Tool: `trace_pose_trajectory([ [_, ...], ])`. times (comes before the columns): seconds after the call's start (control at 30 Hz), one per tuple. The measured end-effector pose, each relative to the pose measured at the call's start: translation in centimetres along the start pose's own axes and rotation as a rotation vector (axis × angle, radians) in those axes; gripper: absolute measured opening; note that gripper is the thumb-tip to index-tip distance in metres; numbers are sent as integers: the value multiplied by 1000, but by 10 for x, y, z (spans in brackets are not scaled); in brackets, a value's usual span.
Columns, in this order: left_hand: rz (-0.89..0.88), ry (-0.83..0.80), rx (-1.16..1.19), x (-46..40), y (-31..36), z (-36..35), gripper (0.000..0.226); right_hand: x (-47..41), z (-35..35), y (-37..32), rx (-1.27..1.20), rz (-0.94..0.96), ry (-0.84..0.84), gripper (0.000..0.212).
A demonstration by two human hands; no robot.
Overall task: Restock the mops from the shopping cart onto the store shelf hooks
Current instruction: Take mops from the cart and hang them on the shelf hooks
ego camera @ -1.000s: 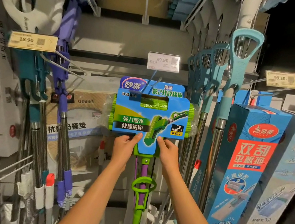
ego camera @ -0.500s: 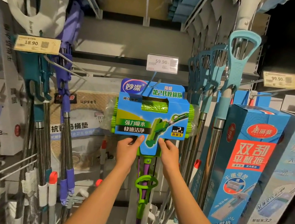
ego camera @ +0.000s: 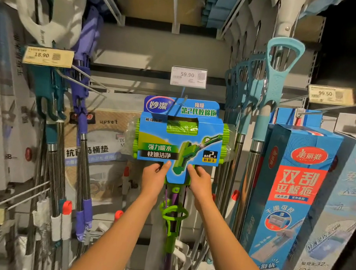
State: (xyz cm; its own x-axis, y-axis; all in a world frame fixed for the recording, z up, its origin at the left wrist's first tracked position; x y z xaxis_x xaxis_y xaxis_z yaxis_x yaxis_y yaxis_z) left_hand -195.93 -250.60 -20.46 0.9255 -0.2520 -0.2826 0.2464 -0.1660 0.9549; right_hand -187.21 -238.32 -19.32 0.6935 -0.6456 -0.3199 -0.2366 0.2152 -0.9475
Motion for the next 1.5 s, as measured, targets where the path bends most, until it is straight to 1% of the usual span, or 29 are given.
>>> trace_pose_trajectory([
  [0.13,34,4,4,6,4,-2,51,3,2,6,14,-27,-30,19],
  [0.3,47,-33,9,23,11,-3,30,17,8,0,42,-21,-57,39],
  [0.37,19,-48,3,40,20,-2,24,26,14,-6,75,-3,-33,49],
  [0.43,-6,-67,-42,59,27,1,13,37,21,-12,99,35,-1,53],
  [0.5,-45,-60,-119,78,33,4,41,51,26,-18,112,85,6,53],
  [0.53,-60,-41,-185,85,34,7,49,58,28,-20,114,105,3,52],
  [0.67,-126,-7,-365,115,37,20,58,84,33,-24,130,191,-19,49],
  [0.77,-207,26,-535,139,40,35,67,104,34,-23,216,289,-57,52],
  [0.87,-267,63,-780,162,42,53,78,125,29,-20,298,355,-101,60],
  [0.97,-291,141,-986,184,43,77,86,145,20,-16,366,400,-164,75],
  [1.07,-424,250,-1043,216,41,105,75,169,5,-9,402,405,-240,82],
  [1.13,-356,291,-1080,237,40,122,76,191,-9,-9,375,403,-254,80],
  [1.23,-196,346,-1138,264,44,152,82,223,-31,-11,331,514,-205,65],
  [1.3,-125,361,-1134,286,43,177,80,244,-48,-11,330,579,-240,62],
  [1.4,-179,414,-1242,324,38,218,76,276,-71,-15,318,572,-361,71],
  [1.43,-164,458,-1260,340,40,235,77,291,-82,-18,308,567,-413,77],
  [1.5,-68,546,-1238,367,49,265,81,320,-103,-26,297,547,-518,84],
])
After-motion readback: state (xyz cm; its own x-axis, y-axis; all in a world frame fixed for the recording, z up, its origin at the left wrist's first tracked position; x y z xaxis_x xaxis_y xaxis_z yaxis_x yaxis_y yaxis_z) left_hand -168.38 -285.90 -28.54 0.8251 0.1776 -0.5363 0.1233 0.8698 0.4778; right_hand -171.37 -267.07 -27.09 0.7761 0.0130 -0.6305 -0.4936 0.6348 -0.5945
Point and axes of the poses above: each hand's wrist, its own x-axis away from the middle knuckle, its own z-axis out of the back of the hand, y = z × x, the point moved 3 cm from there along -x, towards the middle knuckle, and after that the axes turned 2 degrees about x, right-handed, at the moved point
